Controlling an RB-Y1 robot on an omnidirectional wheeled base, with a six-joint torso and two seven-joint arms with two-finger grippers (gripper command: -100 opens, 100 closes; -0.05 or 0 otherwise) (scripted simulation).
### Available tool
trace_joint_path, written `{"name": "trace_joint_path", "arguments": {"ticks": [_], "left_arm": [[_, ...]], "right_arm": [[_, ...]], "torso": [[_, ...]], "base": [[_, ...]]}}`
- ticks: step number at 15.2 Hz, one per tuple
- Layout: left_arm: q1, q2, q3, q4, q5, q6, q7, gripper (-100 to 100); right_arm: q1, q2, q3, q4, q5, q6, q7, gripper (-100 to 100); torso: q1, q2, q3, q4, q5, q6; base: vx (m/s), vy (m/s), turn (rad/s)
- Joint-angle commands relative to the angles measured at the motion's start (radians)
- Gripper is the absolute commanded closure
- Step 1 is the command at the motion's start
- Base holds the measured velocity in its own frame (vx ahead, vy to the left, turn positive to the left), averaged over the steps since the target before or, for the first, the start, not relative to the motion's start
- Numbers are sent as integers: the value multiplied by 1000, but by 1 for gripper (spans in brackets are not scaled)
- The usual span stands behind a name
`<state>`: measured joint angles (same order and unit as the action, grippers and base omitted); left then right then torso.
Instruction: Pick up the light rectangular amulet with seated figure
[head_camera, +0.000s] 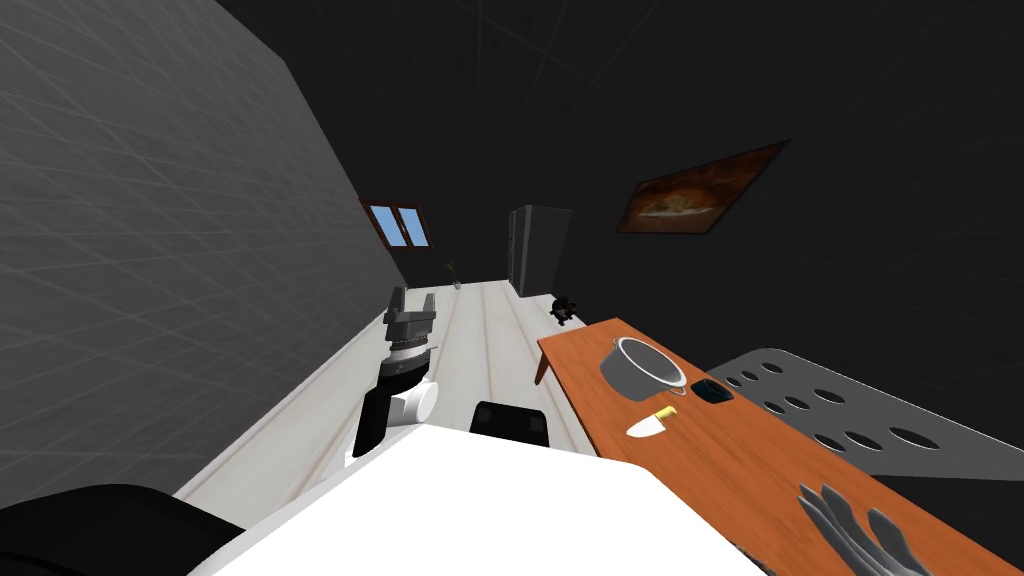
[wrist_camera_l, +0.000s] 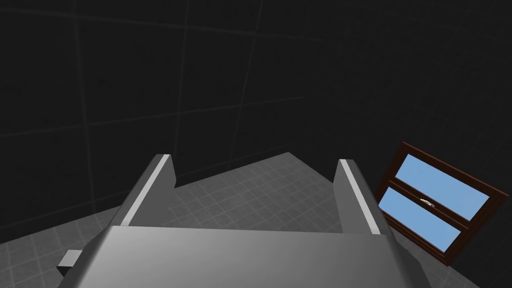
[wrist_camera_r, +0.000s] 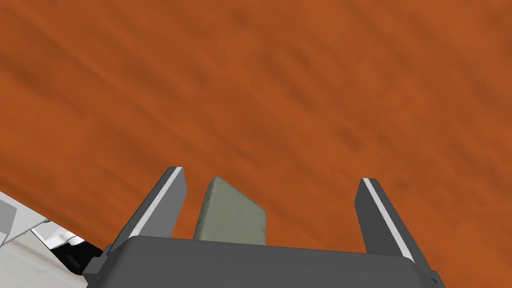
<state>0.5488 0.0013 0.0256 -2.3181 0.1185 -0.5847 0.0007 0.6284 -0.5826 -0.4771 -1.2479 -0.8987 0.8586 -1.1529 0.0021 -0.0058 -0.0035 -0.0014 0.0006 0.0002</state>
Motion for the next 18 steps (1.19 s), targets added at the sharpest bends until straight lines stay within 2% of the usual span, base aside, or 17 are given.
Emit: {"name": "trace_joint_path", "arguments": {"ticks": [1, 2, 5, 8, 13, 14, 15, 17, 18], "left_arm": [[0, 0, 0, 0, 0, 0, 0, 0], [0, 0, 0, 0, 0, 0, 0, 0], [0, 0, 0, 0, 0, 0, 0, 0], [0, 0, 0, 0, 0, 0, 0, 0], [0, 0, 0, 0, 0, 0, 0, 0], [0, 0, 0, 0, 0, 0, 0, 0], [0, 0, 0, 0, 0, 0, 0, 0], [0, 0, 0, 0, 0, 0, 0, 0], [0, 0, 0, 0, 0, 0, 0, 0]], "right_arm": [[7, -13, -15, 30, -31, 50, -50, -100], [7, -13, -15, 30, -31, 55, -61, -100], [12, -34, -33, 81, -75, 117, -122, -100], [14, -43, -41, 102, -94, 143, -148, -100], [21, -74, -65, 170, -152, 226, -228, -100], [21, -69, -60, 150, -140, 211, -216, -100], [-29, -84, -59, 204, -107, 208, -177, -100], [-63, -84, -59, 238, -107, 208, -177, -100], [-90, -97, -57, 268, -71, 200, -133, -100]], "torso": [[0, 0, 0, 0, 0, 0], [0, 0, 0, 0, 0, 0], [0, 1, 0, 0, 0, 0], [0, 1, 1, 0, 0, 0], [0, 2, 1, 0, 0, 0], [-1, 2, 1, 0, 0, 0], [-1, 3, 1, 1, 0, 0], [-2, 4, 2, 1, -1, 1], [-1, 4, 2, 1, -1, 0]], "base": [[83, 19, -22], [74, 20, -16], [66, 29, -14], [58, 27, -16], [58, 22, -21], [32, 12, -8], [26, 2, -243], [21, 14, -203], [22, 18, -230]]}}
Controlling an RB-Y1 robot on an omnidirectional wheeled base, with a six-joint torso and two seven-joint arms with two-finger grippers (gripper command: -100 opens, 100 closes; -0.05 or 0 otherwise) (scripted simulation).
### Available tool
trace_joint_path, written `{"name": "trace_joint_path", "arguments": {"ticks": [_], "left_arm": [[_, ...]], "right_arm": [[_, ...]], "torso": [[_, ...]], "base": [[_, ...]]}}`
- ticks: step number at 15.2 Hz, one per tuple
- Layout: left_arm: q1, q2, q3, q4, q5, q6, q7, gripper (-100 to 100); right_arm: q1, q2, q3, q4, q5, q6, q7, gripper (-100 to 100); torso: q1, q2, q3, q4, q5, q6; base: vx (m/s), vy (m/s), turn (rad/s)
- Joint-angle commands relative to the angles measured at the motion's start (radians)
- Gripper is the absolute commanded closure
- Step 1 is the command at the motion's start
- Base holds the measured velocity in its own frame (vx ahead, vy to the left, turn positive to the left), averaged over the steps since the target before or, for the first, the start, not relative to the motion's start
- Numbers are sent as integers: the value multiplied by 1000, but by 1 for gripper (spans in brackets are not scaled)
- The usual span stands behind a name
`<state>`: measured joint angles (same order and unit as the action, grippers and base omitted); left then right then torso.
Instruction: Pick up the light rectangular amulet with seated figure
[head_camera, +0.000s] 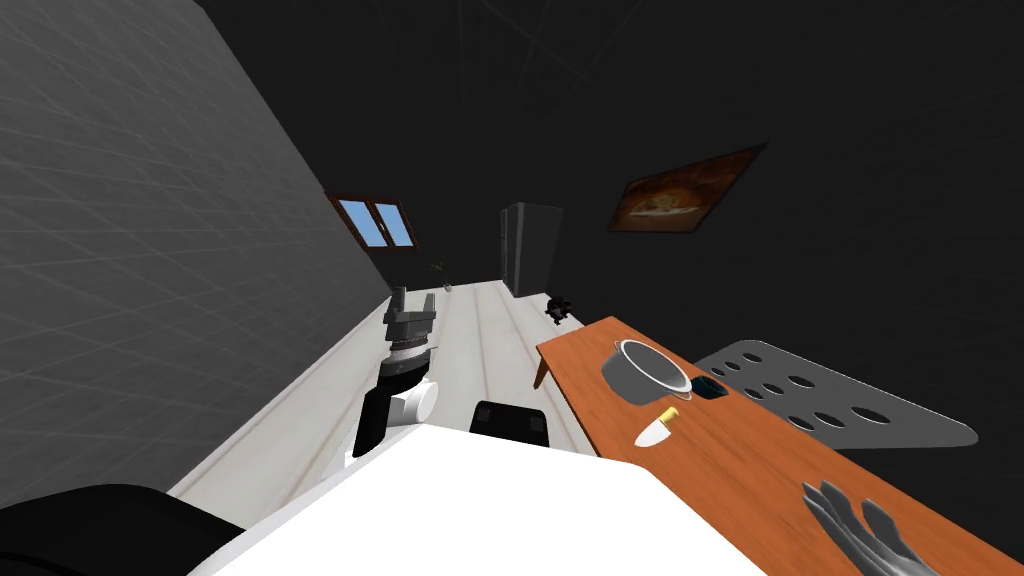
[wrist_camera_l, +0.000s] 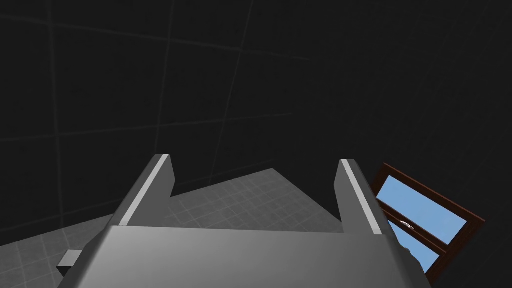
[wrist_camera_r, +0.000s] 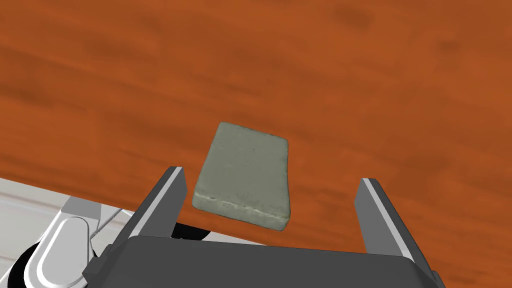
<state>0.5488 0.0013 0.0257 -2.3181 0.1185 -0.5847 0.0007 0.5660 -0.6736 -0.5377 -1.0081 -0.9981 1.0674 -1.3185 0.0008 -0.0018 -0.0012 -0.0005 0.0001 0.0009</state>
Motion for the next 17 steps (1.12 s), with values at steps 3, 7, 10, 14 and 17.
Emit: {"name": "trace_joint_path", "arguments": {"ticks": [3, 7, 10, 14, 17], "left_arm": [[0, 0, 0, 0, 0, 0, 0, 0], [0, 0, 0, 0, 0, 0, 0, 0], [0, 0, 0, 0, 0, 0, 0, 0], [0, 0, 0, 0, 0, 0, 0, 0], [0, 0, 0, 0, 0, 0, 0, 0]], "right_arm": [[-85, -6, 3, 82, 28, -9, 33, -100], [-169, -20, 6, 166, 64, -18, 77, -100], [-209, -33, 8, 201, 100, -27, 121, -100], [-287, -46, 10, 276, 136, -35, 165, -100], [-338, -46, 10, 334, 136, -35, 165, -100]], "torso": [[0, 0, 0, 0, 0, -1], [0, 0, 0, 0, 0, -1], [-1, 1, 1, 0, 0, -1], [0, 1, 0, 0, 0, -1], [0, 0, 0, 0, 0, -1]], "base": [[14, 17, -124], [15, 10, -142], [6, 2, -78], [13, 14, -146], [15, 15, -132]]}}
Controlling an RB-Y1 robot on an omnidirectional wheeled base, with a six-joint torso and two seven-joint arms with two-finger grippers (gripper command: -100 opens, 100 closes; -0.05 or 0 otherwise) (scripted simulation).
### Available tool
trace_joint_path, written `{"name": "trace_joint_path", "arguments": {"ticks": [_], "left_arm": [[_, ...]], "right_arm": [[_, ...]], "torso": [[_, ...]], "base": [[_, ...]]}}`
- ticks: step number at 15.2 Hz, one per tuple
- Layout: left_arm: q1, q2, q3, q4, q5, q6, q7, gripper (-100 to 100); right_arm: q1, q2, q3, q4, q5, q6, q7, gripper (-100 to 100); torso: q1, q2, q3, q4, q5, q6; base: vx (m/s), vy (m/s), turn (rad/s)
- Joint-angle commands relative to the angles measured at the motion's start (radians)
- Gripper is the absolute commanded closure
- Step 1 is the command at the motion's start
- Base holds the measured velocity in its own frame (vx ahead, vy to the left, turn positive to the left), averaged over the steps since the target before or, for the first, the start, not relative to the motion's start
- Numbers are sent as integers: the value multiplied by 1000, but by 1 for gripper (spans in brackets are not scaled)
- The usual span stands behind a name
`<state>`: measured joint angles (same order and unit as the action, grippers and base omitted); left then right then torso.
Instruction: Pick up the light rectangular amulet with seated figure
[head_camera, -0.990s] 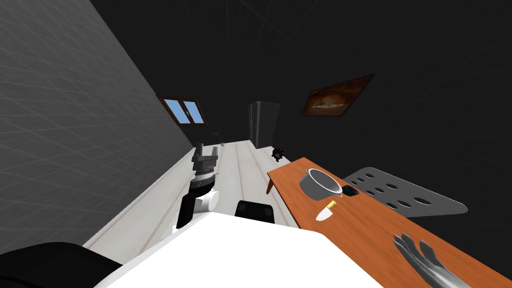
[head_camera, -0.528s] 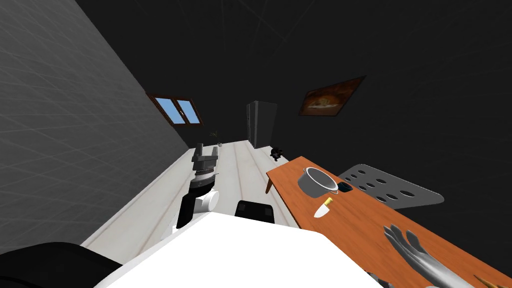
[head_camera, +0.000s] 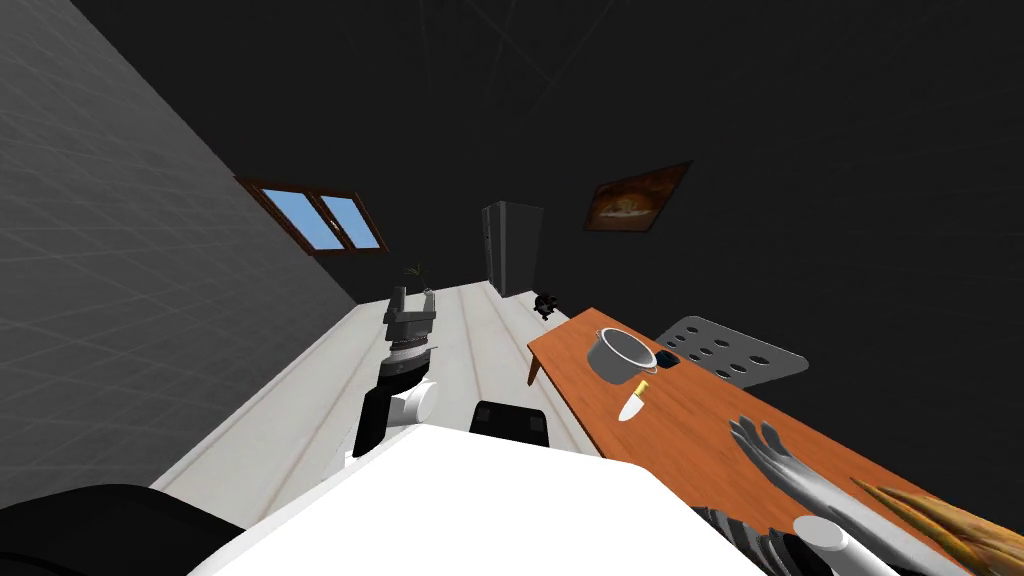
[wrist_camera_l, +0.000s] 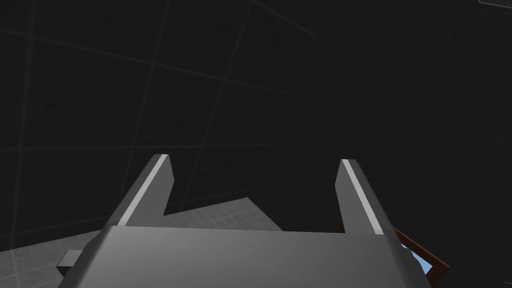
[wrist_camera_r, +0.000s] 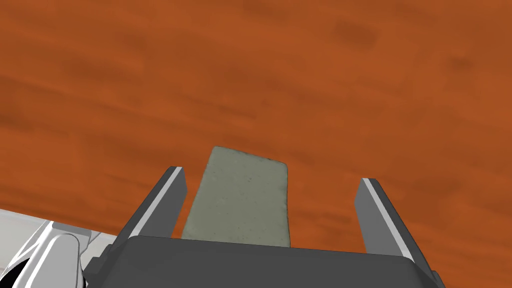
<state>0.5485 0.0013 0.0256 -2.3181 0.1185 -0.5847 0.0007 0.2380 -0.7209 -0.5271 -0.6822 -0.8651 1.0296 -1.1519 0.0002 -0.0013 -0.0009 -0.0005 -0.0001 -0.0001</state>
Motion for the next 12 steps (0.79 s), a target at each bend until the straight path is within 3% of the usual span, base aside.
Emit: {"name": "trace_joint_path", "arguments": {"ticks": [1, 3, 4, 7, 8, 11, 12], "left_arm": [[0, 0, 0, 0, 0, 0, 0, 0], [0, 0, 0, 0, 0, 0, 0, 0], [0, 0, 0, 0, 0, 0, 0, 0], [0, 0, 0, 0, 0, 0, 0, 0], [0, 0, 0, 0, 0, 0, 0, 0], [0, 0, 0, 0, 0, 0, 0, 0], [0, 0, 0, 0, 0, 0, 0, 0]], "right_arm": [[-50, -12, 2, 50, 38, -6, 42, -100], [-94, -12, 2, 89, 38, -6, 42, -100], [-124, -26, 4, 127, 74, -15, 86, -100], [-178, -26, 4, 176, 74, -15, 86, -100], [-206, -39, 6, 202, 110, -24, 129, -100], [-262, -39, 6, 259, 110, -24, 130, -100], [-293, -53, 9, 285, 146, -32, 174, -100]], "torso": [[0, 0, 0, 0, 0, 0], [0, 0, 0, 0, 0, 1], [0, 0, 0, 0, 0, 0], [0, 0, 0, 0, 0, 1], [0, 0, 0, 0, 0, 1], [-1, 0, 0, 0, 0, 1], [-1, 0, 0, 0, 0, 1]], "base": [[16, 9, -201], [17, 15, -217], [15, 18, -200], [15, 19, -113], [14, 10, -235], [12, 15, -120], [11, 11, -213]]}}
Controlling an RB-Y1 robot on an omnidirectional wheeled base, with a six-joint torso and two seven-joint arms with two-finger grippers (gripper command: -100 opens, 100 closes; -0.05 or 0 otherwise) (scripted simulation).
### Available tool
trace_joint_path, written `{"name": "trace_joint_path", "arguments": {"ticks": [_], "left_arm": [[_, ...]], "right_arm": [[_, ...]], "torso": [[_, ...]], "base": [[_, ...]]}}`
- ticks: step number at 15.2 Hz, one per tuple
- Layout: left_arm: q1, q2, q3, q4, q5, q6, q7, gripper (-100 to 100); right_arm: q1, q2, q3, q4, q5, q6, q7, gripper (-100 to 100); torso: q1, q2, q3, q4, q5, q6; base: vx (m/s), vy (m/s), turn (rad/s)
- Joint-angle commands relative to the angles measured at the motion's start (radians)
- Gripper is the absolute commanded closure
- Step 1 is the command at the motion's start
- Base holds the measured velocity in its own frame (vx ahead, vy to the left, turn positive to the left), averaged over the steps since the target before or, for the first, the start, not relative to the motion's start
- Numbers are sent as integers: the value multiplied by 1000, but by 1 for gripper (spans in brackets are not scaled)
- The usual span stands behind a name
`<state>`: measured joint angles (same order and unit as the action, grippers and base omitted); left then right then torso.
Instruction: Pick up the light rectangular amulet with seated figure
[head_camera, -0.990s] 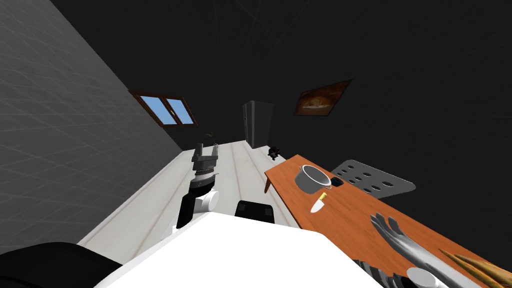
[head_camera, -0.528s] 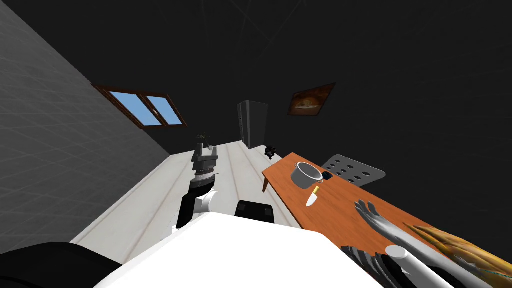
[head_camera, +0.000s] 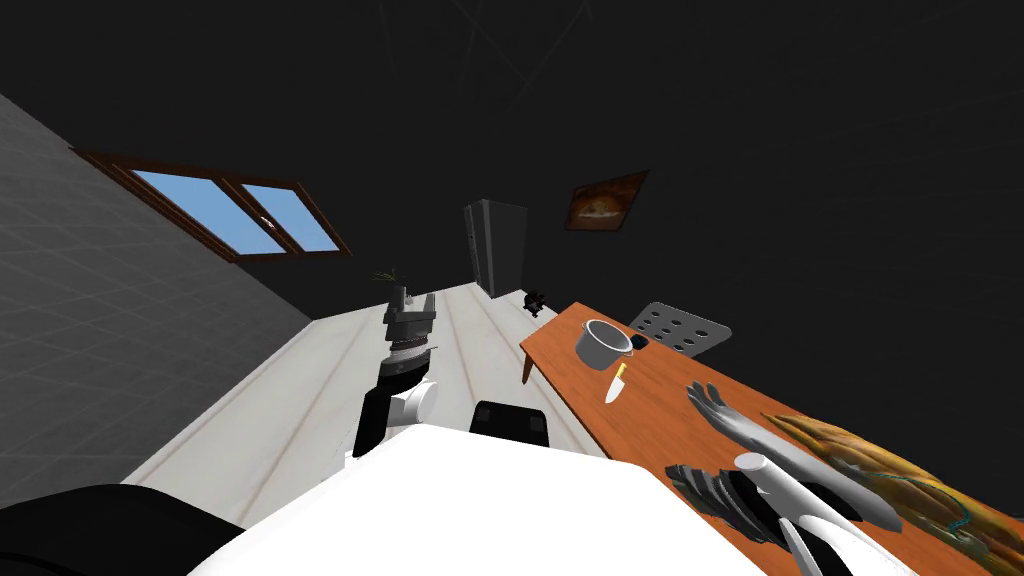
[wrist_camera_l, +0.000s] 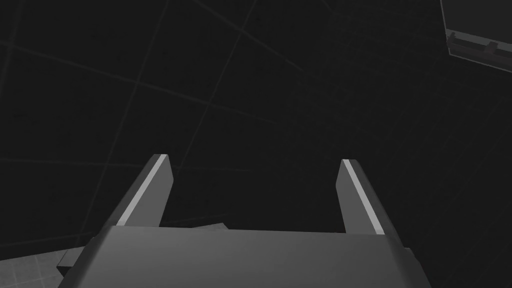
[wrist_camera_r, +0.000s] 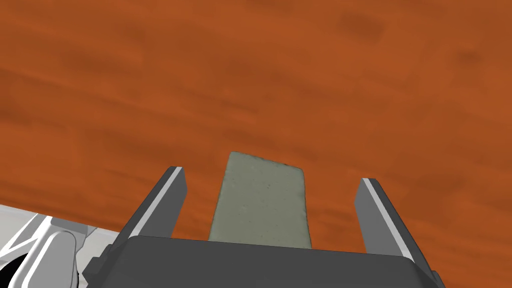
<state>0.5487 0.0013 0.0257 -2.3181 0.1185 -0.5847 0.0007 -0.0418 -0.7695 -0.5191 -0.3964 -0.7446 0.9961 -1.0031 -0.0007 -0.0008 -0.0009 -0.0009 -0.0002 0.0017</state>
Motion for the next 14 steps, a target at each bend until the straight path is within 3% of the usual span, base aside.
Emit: {"name": "trace_joint_path", "arguments": {"ticks": [1, 5, 6, 7, 11, 12, 14], "left_arm": [[0, 0, 0, 0, 0, 0, 0, 0], [0, 0, 0, 0, 0, 0, 0, 0], [0, 0, 0, 0, 0, 0, 0, 0], [0, 0, 0, 0, 0, 0, 0, 0], [0, 0, 0, 0, 0, 0, 0, 0], [0, 0, 0, 0, 0, 0, 0, 0], [0, 0, 0, 0, 0, 0, 0, 0]], "right_arm": [[-50, -4, 1, 50, 25, 1, 26, -100], [-67, -4, 1, 58, 25, 1, 26, -100], [-104, -18, 3, 82, 61, -8, 64, -100], [-143, -18, 3, 142, 61, -8, 70, -100], [-140, -15, 2, 123, 60, -1, 64, -100], [-145, -17, 2, 133, 60, -5, 68, 100], [-144, -19, 3, 132, 60, -6, 68, 100]], "torso": [[0, 0, 0, 0, 0, 0], [0, 0, 0, 0, 0, -1], [-1, 1, 0, 0, 0, -1], [-1, 0, 0, 0, 0, 0], [0, 1, 0, 0, 0, -1], [0, 1, 0, 0, 0, -1], [0, 1, 1, 1, -1, -2]], "base": [[16, 19, -273], [6, 9, -14], [11, 1, -245], [15, 13, -293], [5, 12, -16], [0, 0, 0], [0, -1, 0]]}}
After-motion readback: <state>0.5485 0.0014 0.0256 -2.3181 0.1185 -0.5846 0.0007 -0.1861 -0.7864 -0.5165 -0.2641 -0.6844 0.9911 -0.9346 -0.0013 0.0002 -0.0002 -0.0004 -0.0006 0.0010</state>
